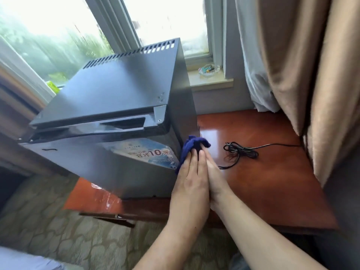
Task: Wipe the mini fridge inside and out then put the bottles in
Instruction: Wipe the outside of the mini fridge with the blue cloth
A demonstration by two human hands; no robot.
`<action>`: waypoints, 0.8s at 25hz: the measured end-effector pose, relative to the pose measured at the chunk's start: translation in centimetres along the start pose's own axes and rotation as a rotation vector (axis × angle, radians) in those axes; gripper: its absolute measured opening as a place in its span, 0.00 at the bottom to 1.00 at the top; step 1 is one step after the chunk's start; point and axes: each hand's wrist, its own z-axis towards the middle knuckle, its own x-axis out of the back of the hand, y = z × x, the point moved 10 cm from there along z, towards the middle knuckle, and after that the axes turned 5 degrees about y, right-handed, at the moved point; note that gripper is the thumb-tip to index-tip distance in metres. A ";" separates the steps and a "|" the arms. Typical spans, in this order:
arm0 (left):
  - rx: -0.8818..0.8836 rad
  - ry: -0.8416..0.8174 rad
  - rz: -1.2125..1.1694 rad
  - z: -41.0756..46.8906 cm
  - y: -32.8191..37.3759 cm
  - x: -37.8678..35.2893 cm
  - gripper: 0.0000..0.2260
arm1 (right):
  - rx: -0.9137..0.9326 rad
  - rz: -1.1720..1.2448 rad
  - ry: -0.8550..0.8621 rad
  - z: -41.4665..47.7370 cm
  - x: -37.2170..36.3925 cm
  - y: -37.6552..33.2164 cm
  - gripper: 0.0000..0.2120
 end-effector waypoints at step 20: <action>0.117 0.254 -0.651 -4.2 -4.0 -1.0 0.31 | 0.017 -0.138 0.013 0.6 0.0 0.7 0.27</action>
